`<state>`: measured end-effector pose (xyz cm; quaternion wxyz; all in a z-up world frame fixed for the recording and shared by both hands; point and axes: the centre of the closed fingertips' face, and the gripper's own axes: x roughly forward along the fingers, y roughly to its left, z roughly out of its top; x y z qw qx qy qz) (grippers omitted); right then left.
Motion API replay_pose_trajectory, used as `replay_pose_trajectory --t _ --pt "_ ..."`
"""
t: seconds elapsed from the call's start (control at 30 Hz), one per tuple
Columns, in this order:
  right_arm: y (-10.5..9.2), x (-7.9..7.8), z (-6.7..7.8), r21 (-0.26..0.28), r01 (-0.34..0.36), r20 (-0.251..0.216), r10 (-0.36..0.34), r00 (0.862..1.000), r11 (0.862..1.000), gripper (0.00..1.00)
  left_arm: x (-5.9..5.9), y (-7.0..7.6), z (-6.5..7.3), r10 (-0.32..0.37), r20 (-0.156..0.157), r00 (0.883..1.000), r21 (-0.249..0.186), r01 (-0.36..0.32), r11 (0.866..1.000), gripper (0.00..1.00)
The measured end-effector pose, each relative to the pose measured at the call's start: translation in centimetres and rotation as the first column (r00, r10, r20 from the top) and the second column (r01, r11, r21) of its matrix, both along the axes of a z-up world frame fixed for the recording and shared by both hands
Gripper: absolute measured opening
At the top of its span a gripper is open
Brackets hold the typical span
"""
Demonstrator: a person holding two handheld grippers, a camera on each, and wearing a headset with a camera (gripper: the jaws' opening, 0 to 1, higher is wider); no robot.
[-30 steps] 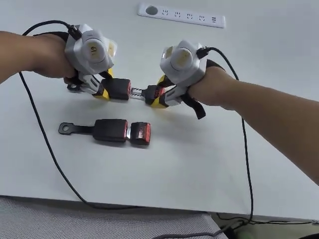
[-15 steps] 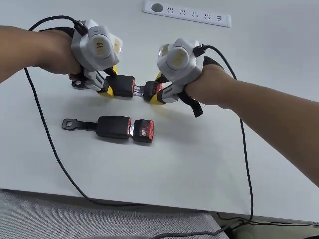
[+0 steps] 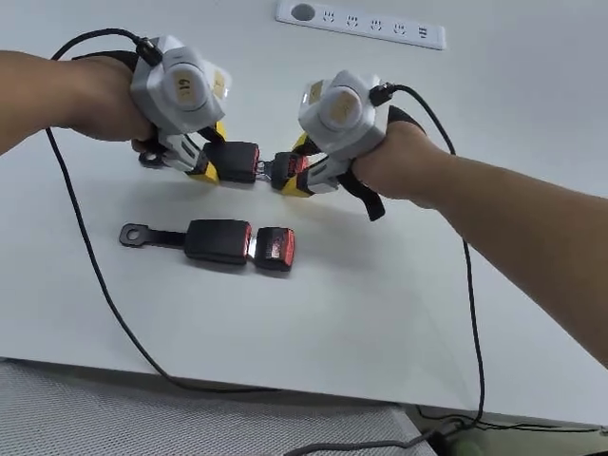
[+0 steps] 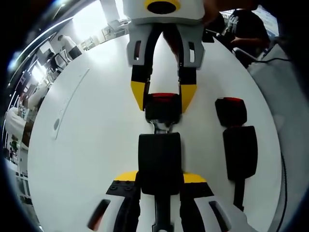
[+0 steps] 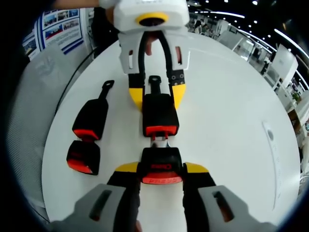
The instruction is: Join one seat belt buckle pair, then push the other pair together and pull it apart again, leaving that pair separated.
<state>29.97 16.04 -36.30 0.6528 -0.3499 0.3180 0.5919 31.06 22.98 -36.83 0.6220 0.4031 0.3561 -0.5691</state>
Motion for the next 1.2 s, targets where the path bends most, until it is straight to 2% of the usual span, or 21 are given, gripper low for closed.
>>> replay_pose_trajectory --t 0.27,0.93,1.2 --pt "1.0 0.0 0.1 0.016 -0.003 -0.001 0.003 1.0 1.0 0.32 -0.1 -0.1 0.0 -0.006 0.0 1.0 0.005 0.006 1.0 0.31" --pt "0.8 -0.1 0.2 0.016 -0.005 0.024 0.005 1.0 1.0 0.33 -0.3 0.0 0.1 0.0 0.003 1.0 0.017 0.0 1.0 0.31" --pt "0.6 -0.1 0.2 0.017 0.004 0.029 -0.004 1.0 1.0 0.34 -0.2 0.0 0.0 0.001 -0.003 1.0 -0.006 -0.001 1.0 0.31"
